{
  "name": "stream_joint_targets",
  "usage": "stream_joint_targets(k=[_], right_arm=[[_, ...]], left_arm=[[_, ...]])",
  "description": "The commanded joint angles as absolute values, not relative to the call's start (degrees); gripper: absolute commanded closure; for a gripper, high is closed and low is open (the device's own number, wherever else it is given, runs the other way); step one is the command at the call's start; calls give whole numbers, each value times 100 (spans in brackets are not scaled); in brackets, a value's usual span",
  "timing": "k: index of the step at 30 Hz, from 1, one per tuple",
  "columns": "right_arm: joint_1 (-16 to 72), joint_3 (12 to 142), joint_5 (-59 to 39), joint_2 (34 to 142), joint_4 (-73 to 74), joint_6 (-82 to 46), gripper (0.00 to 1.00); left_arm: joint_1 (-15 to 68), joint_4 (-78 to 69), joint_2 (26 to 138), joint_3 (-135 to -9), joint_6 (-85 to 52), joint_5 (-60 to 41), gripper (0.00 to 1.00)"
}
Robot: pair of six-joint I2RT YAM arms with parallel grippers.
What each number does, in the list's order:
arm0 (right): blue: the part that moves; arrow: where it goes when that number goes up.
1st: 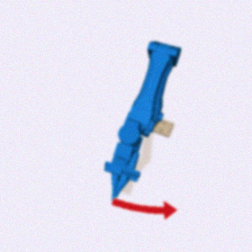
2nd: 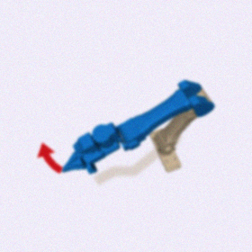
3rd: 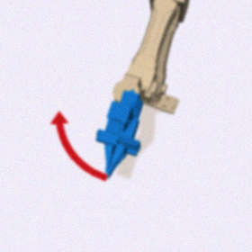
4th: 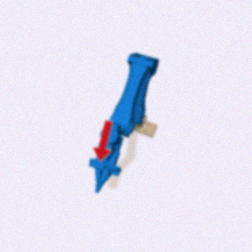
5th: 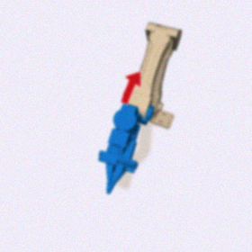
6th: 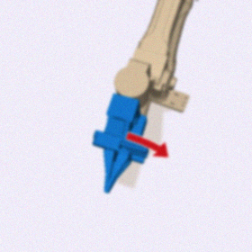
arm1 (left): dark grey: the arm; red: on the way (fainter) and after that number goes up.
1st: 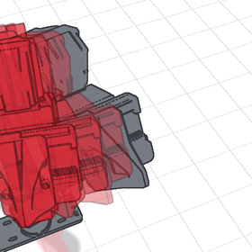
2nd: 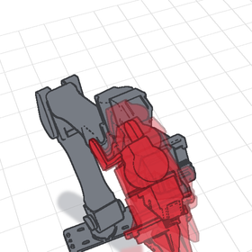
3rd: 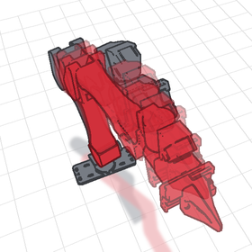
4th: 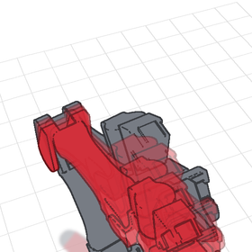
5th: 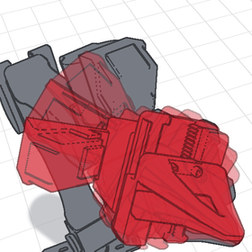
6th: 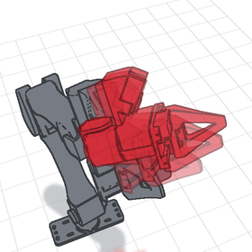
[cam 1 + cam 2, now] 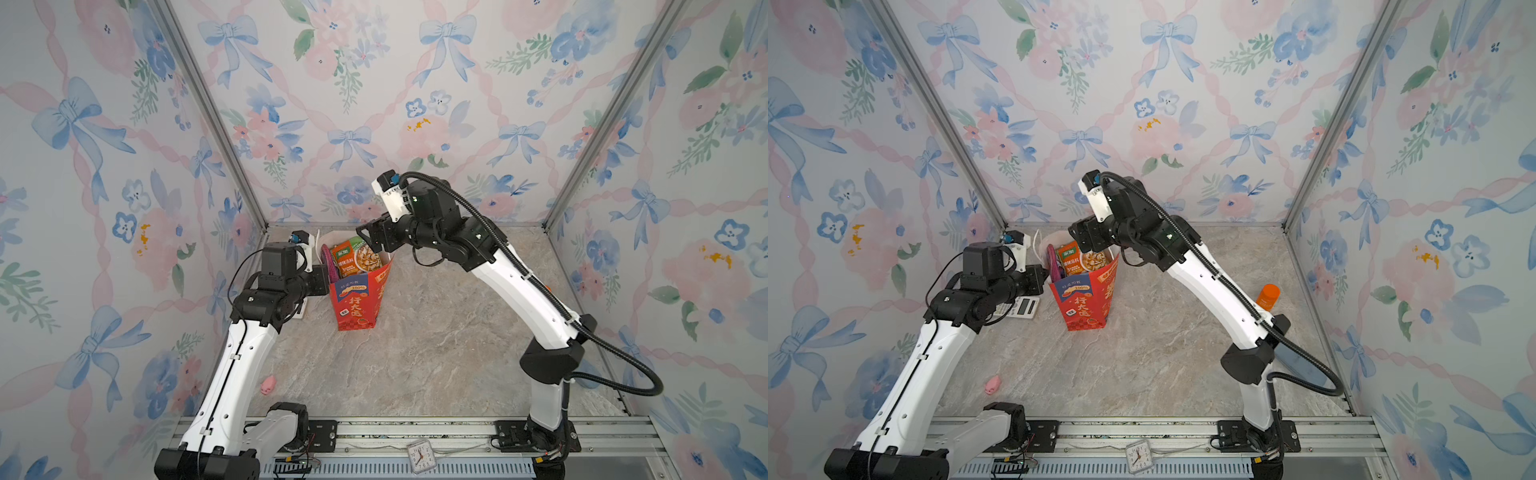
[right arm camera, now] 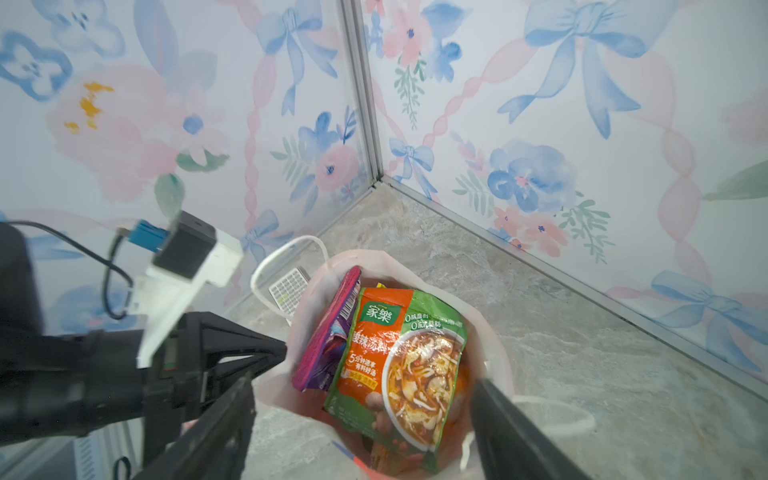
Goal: Place the snacks into the paper bag
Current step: 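Open both grippers, releasing the bag handle and the packet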
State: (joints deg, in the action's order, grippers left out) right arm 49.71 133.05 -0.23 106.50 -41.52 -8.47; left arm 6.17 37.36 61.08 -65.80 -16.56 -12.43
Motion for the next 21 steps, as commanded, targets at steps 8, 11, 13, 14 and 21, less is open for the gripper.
stream_joint_targets(k=[8, 11, 13, 14, 21], right_arm=[[4504, 10089, 662, 8711, -2398, -1056, 4], [4355, 9597, 749, 8367, -2376, -1149, 4], [4240, 9330, 756, 8176, -2323, -1211, 4], [4189, 9225, 756, 8080, -2321, -1226, 4], [3858, 8639, 694, 7603, -2345, -1301, 3]], left_arm=[[587, 3733, 6134, -6788, -1582, -1270, 60], [589, 3733, 6100, -6805, -1604, -1242, 44], [590, 3728, 6093, -6825, -1631, -1259, 34], [591, 3727, 6083, -6844, -1644, -1273, 29], [589, 3728, 5864, -6945, -1748, -1208, 2]])
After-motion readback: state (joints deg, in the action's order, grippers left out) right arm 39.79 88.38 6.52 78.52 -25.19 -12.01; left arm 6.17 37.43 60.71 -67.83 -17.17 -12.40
